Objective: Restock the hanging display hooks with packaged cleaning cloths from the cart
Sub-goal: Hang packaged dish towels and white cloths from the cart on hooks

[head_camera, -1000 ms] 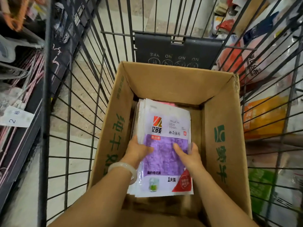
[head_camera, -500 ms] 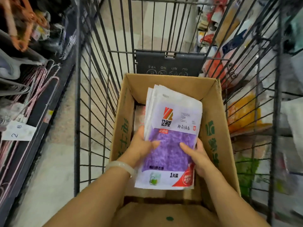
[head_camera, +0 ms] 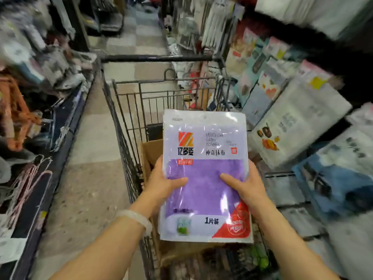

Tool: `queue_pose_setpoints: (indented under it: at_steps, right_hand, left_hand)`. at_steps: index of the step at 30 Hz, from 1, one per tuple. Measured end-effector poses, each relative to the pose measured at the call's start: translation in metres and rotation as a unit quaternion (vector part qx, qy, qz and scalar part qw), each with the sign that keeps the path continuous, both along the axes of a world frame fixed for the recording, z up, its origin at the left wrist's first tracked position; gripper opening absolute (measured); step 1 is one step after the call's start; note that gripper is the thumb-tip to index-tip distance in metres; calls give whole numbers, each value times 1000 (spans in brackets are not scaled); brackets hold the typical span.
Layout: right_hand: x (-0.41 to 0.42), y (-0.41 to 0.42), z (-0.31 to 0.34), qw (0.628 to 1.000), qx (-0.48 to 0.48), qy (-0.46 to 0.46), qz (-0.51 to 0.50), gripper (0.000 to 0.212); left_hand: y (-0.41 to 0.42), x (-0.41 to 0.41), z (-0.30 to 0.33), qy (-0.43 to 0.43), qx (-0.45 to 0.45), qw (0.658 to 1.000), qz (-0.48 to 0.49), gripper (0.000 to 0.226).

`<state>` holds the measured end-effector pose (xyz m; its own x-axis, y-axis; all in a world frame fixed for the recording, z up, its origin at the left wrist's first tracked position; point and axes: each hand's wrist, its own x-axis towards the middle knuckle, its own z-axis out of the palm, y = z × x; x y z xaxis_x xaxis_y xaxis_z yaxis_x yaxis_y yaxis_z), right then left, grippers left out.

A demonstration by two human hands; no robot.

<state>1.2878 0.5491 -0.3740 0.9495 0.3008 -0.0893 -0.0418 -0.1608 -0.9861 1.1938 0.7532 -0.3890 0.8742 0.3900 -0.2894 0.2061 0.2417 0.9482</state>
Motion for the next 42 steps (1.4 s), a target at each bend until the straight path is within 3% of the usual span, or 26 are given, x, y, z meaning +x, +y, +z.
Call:
queue_pose_setpoints:
  at_steps: [6,14,20,24,29,33,38,42]
  right_hand:
    - [-68,-61,67,988,5,-79,-133,65]
    - [-197,-201,128,948,-30,-167,-269,64]
    - [-365,-331,150,905,-40,-196,-376,66]
    - [-482,-408,164,860,-74,-203,-463,61]
    - [-580,-475,180,811,-94,-199,-541,61]
    - [-617,-511,205,789,-70,-196,-578,54]
    - [-617,-535,230,697,-32,-258,-668,40]
    - [-599,-544,237,701,28,-269,-660,22]
  left_hand:
    - [-54,-20,57,-89,34,993,-67,69]
    - [-191,-86,122,-155,24,968,-197,69]
    - [-332,-188,150,-150,-39,931,-332,59]
    - [-427,-266,160,-147,-57,898,-411,41]
    - [-517,-331,184,-162,-62,860,-479,25]
    - [-563,-355,211,-197,-52,839,-504,25]
    - [-595,-354,230,-244,-32,834,-494,30]
    - [-603,-330,240,-263,1,831,-490,43]
